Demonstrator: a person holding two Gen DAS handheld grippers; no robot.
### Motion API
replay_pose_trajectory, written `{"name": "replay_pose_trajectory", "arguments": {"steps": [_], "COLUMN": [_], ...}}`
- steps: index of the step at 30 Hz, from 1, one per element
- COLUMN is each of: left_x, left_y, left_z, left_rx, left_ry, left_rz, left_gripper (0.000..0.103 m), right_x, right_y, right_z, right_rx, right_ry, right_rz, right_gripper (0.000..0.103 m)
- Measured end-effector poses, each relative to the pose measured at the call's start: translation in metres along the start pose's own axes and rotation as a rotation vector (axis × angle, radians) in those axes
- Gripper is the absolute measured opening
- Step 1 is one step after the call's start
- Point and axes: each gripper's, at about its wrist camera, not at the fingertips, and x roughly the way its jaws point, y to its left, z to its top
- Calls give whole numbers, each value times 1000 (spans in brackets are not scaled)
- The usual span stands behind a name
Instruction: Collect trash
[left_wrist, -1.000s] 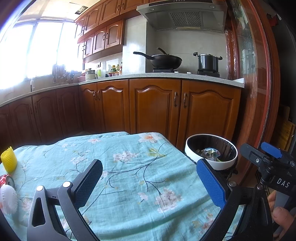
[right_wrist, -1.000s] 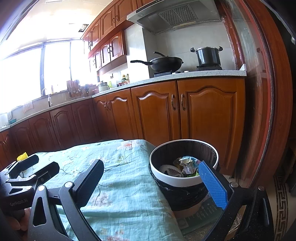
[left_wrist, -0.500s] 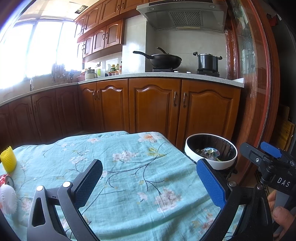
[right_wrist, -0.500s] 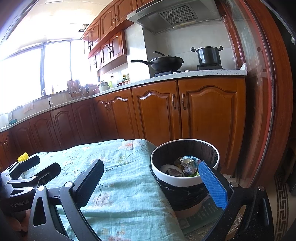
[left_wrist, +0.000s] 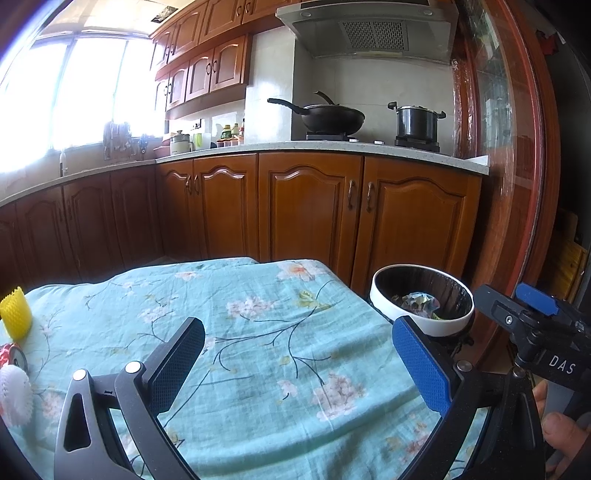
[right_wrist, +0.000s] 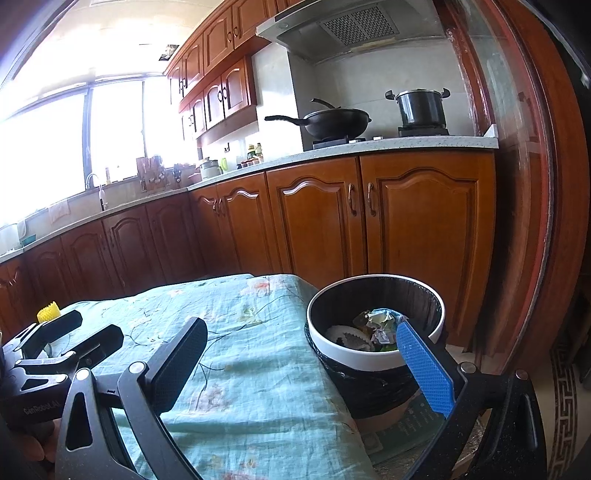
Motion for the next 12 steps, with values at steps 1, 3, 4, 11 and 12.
{"name": "replay_pose_trajectory", "arguments": {"steps": [1,3,4,11,12], "left_x": [0,0,1,0,1], "left_y": [0,2,3,7,8], "left_z": [0,-1,-1,1,1], "left_rx": [-1,-7,-9,-19,-20], "left_ry": [2,7,10,15,15], "left_rz": [0,-1,-2,-4,-4], "left_gripper": [102,102,102,102,102], "right_x": [1,2,3,6,7], "right_y": [1,2,3,8,8], "right_z": [0,-1,-1,-2,-2], "right_rx": [0,-1,-1,-10,-9], "right_ry": [3,10,12,24,26], "right_rz": [2,7,9,15,15], "right_gripper": [103,103,103,103,103]}}
